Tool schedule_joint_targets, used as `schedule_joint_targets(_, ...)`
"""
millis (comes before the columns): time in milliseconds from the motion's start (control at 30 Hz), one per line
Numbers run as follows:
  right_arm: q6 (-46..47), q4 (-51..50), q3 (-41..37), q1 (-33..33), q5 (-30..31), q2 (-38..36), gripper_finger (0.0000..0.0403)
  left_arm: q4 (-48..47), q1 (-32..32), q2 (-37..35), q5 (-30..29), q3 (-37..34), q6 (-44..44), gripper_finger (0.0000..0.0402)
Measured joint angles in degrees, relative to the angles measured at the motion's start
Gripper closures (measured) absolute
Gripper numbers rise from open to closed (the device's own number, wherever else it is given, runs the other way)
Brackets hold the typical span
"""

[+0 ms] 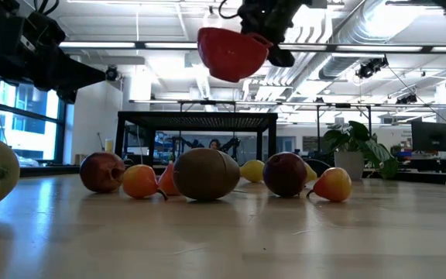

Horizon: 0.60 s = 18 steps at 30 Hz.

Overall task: Pick & Place Fruit
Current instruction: Put the colander on the shelf

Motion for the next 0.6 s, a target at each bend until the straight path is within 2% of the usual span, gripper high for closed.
schedule_joint_targets(267, -3.4, -6.7, 15.8, -3.6, 0.3, 9.0, 0.0399, 0.3, 0.0, 0.0, -0.5, 0.0, 0.9, 0.0402)
schedule_joint_targets(600, -3.2, -8.4, 17.5, -6.1, 0.9, 9.9, 0.0399, 0.5, 0.0, 0.0, -0.4, 0.0, 0.9, 0.0402)
